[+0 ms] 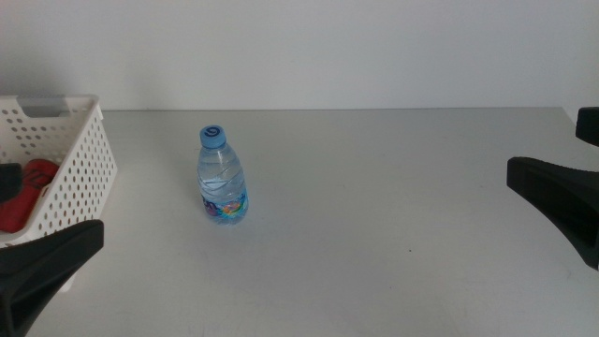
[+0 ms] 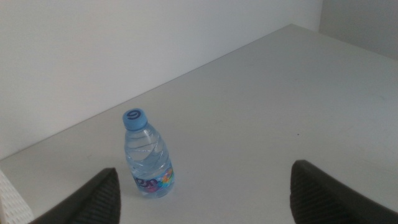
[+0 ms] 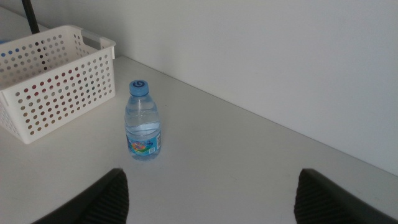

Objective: Use arms to grab the bottles and put them into the dustbin to the left of the table.

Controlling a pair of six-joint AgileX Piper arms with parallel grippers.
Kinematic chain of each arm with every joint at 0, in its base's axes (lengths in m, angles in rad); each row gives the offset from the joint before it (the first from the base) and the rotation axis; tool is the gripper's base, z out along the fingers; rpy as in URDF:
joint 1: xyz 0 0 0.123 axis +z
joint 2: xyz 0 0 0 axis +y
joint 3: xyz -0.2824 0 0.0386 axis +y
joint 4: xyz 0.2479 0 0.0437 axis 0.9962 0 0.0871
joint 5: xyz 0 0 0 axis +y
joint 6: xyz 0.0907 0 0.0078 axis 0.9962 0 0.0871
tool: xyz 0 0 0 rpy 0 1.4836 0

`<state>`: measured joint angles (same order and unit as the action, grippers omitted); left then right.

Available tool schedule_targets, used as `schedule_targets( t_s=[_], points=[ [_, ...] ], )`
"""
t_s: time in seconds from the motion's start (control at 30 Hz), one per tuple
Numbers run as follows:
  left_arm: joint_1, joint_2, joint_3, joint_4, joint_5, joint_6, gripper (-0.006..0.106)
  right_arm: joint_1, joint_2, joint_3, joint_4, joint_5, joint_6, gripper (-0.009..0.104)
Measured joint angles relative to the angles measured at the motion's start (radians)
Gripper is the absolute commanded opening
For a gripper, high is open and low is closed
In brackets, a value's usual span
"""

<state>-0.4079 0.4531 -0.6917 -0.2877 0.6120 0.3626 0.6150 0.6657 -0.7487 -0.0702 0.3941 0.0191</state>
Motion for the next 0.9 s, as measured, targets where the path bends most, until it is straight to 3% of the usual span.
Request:
schedule_targets(
  t_s=[0.17,0.43,0.6,0.9],
  points=[
    [0.000,0.000,0.012,0.069,-0.041,-0.058,0.093,0.000,0.000,0.000,0.001,0.000,0.000,0.068],
    [0.000,0.030,0.298,0.274,-0.451,-0.350,0.093,0.000,0.000,0.000,0.001,0.000,0.000,0.068],
    [0.000,0.144,0.427,0.288,-0.622,-0.442,0.093,0.000,0.000,0.000,0.002,0.000,0.000,0.068],
    [0.000,0.458,0.440,0.294,-0.727,-0.481,0.093,0.000,0.000,0.000,0.002,0.000,0.000,0.068]
  ],
)
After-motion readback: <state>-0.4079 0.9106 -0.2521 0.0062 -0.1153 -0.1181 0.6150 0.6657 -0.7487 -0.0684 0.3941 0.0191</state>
